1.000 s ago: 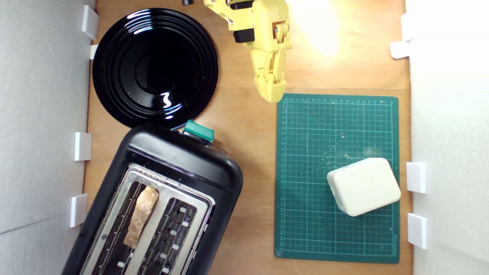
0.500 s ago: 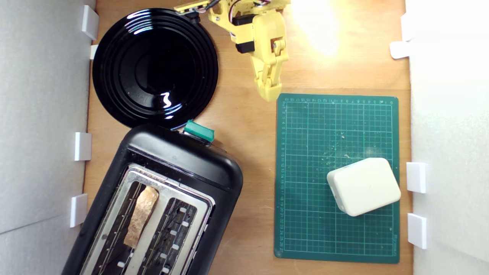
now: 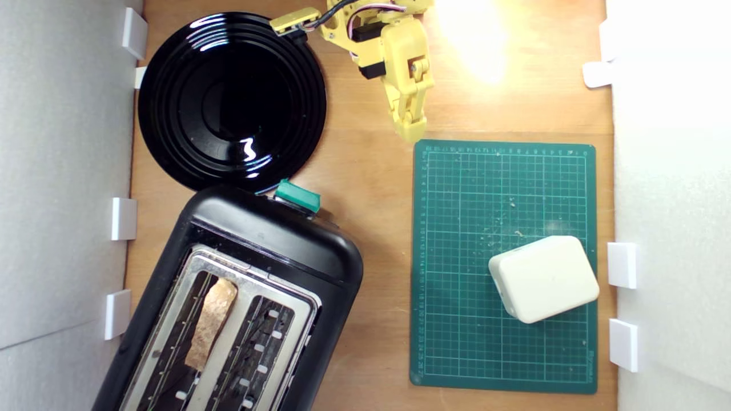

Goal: Pick bread and place in toaster

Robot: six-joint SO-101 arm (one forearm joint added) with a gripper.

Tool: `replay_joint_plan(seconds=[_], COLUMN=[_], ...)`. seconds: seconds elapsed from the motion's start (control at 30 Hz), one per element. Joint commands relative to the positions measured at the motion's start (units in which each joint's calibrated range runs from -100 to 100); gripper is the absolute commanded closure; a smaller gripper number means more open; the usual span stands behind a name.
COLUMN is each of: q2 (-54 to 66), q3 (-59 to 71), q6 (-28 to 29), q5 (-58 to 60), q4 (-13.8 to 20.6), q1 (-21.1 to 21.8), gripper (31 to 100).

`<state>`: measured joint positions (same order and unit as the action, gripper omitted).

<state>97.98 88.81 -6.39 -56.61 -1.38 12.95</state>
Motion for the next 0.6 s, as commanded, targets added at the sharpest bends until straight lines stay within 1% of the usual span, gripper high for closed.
replay_joint_plan(seconds=[0.0,0.27,0.4,0.43,0.57], q2=[0.44,0.68,0.77,0.77,0.77], q3=[0.75,2.84,3.65,3.65,3.83], q6=[0.3,0.3,0.24,0.03,0.03], q5=[-0.98,-1.07,-1.07,-1.07,-0.98], q4=[-0.71,-0.35,-0.25,-0.35,-0.44], q1=[0.18,-0.3,-0.46,-0.46,-0.46], gripper=[81.9,82.2,90.1,91.0,91.2])
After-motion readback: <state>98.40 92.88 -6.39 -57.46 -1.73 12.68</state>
